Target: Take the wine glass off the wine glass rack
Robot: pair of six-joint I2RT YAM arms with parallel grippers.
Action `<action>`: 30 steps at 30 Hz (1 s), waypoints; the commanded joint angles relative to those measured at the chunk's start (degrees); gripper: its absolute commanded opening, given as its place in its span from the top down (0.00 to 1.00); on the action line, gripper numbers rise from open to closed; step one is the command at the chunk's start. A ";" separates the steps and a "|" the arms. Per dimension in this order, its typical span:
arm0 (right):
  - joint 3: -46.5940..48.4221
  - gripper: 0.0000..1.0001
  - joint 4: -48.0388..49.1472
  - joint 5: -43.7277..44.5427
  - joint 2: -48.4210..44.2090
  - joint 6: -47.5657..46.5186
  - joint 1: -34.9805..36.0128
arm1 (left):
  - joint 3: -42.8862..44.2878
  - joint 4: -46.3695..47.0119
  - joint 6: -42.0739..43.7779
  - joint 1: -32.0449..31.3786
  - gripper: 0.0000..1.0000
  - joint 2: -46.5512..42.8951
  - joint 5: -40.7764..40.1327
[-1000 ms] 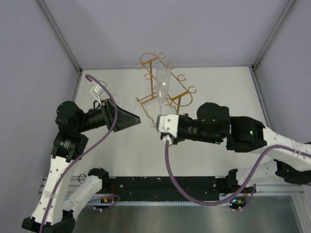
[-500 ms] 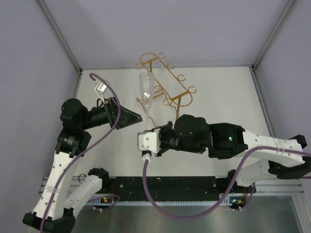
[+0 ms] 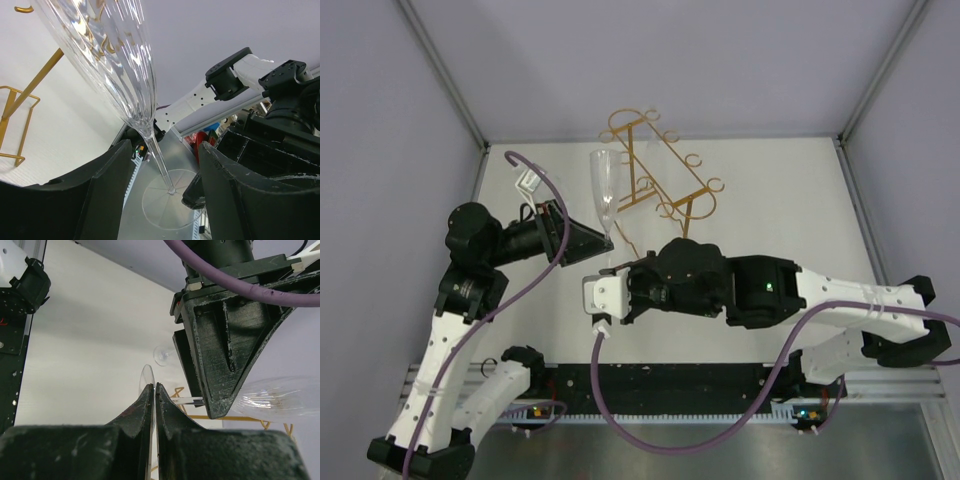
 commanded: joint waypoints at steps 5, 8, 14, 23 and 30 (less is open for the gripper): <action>3.68 1.00 4.07 0.70 0.54 -1.21 0.93 | 0.21 1.38 1.62 0.15 0.48 -0.59 -0.30; 3.50 1.00 4.07 0.52 0.54 -0.86 0.93 | 0.39 1.38 1.62 0.07 0.54 -0.41 -0.56; 2.71 1.00 4.33 0.70 0.01 -0.15 0.93 | 0.48 1.47 1.62 -0.02 0.76 -0.15 -0.47; -2.12 0.84 5.21 1.22 -3.50 4.50 1.02 | 0.30 2.09 2.06 -0.02 0.97 0.11 -0.21; -7.22 0.41 6.09 2.19 -11.14 9.95 0.93 | 0.39 1.13 3.46 -0.11 1.00 -0.06 0.49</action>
